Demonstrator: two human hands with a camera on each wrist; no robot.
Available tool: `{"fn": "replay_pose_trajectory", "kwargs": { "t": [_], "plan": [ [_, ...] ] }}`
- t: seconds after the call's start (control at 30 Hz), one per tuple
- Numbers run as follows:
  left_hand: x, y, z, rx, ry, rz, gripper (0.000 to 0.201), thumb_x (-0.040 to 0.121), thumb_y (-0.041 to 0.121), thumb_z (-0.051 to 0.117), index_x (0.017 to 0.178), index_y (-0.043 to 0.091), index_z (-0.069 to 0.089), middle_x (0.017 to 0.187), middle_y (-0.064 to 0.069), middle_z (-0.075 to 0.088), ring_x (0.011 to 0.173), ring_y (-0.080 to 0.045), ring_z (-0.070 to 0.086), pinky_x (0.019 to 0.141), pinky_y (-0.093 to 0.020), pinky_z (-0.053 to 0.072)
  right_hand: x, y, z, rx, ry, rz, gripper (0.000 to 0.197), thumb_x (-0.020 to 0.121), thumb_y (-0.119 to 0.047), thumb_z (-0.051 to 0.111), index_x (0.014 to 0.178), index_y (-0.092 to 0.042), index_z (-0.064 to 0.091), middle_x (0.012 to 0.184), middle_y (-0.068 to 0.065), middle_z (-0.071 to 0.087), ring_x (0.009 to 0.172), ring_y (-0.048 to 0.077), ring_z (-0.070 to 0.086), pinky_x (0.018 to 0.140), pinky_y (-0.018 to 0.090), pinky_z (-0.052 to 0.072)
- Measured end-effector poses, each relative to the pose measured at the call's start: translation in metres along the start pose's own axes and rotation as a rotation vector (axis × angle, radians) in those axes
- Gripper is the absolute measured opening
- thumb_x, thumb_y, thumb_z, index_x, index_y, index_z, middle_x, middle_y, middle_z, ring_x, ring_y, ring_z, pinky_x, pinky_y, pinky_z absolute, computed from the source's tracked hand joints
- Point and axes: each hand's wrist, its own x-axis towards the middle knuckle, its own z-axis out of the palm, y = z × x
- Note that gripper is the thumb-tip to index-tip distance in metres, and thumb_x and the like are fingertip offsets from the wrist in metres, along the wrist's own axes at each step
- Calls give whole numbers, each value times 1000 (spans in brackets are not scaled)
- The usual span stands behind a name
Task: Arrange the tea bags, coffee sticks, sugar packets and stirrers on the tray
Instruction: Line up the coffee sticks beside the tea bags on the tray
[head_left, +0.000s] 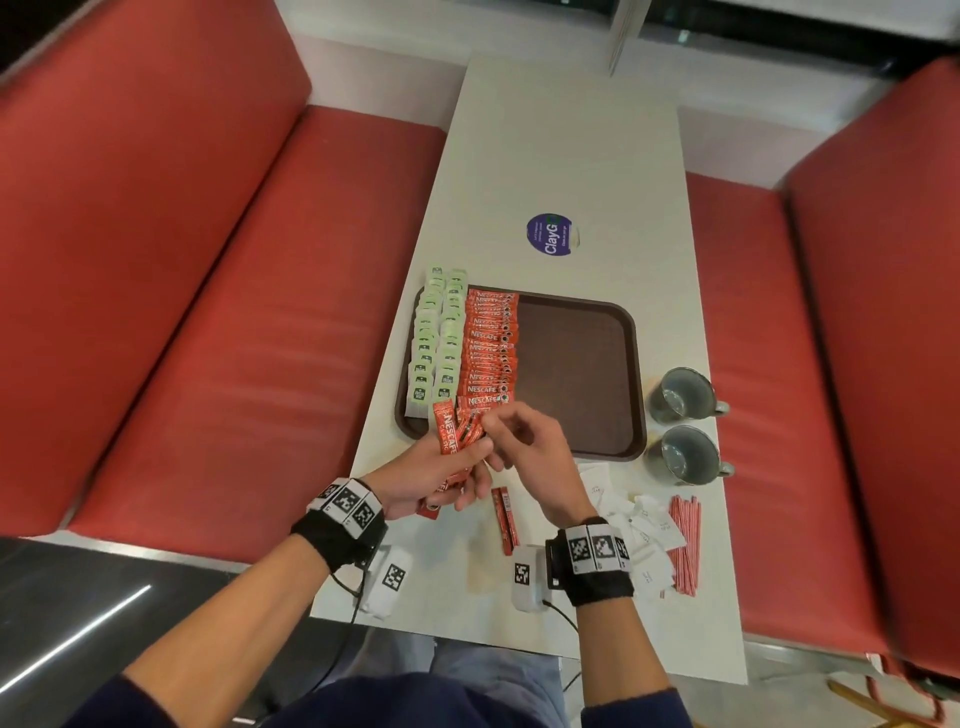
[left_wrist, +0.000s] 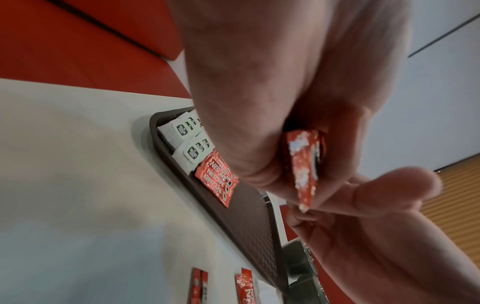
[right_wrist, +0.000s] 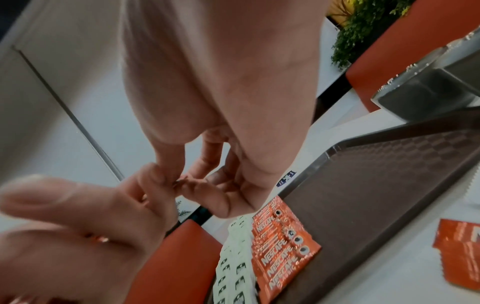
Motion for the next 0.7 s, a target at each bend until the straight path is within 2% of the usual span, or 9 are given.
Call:
{"fn": "replay_pose_trajectory", "kwargs": {
  "t": [0.1,0.2,0.27,0.4,0.43,0.5,0.57,0.63,0.7],
  "plan": [
    [-8,6,4,-18,-11,-16,43,114,33,54,121,-7,64,81,-20,66,53,-19,58,36,-16,31,-2,-6,-5,-6,-12,-20,17,106,-30,74,99,-14,75,80,12,67,73,19,58,71,39,51],
    [-14,10,4,-8,42,-21,44,112,39,56,121,-1,71,80,-15,65,53,-18,53,37,-17,28,-7,-13,-13,72,67,-58,17,106,-22,73,97,-8,73,90,25,64,73,23,53,66,35,48],
    [-16,11,1,16,69,-11,42,111,40,56,120,3,75,79,-12,63,53,-16,50,38,-18,28,-11,-14,-16,120,100,-52,17,107,-20,72,98,-5,72,93,27,63,72,25,50,63,32,46],
    [-10,8,0,92,140,47,37,109,46,62,128,17,72,93,-31,59,64,-21,43,48,-22,33,-14,-11,-16,199,107,-4,20,109,-24,70,105,-4,72,83,16,65,71,28,52,62,33,45],
    [-9,7,0,104,174,66,39,107,48,65,131,17,68,92,-29,58,65,-22,39,50,-26,31,-14,-10,-16,244,97,7,21,109,-24,68,109,-4,72,84,15,67,72,30,53,63,34,46],
    [-7,5,-2,173,238,80,45,105,49,67,129,12,61,77,-11,49,61,-19,36,50,-31,27,-16,-10,-18,314,71,31,24,110,-26,66,115,-3,72,93,19,73,74,30,60,70,35,53],
    [-6,4,-5,251,266,99,37,104,48,69,128,20,69,71,-2,44,56,-17,35,48,-30,24,-16,-10,-22,309,54,49,23,107,-24,71,113,-2,72,102,24,78,83,32,69,79,38,59],
    [-7,6,-4,259,255,150,28,105,44,68,131,36,74,81,-4,57,57,-17,34,47,-30,24,-15,-7,-26,239,55,41,18,101,-16,78,108,-1,71,99,25,78,87,33,75,84,41,61],
    [-6,8,-2,236,258,199,30,108,38,65,136,37,74,101,2,72,59,-17,34,48,-29,27,-14,-4,-28,168,63,45,16,98,-8,81,103,-1,68,97,23,79,90,35,78,86,44,63]
  ]
}}
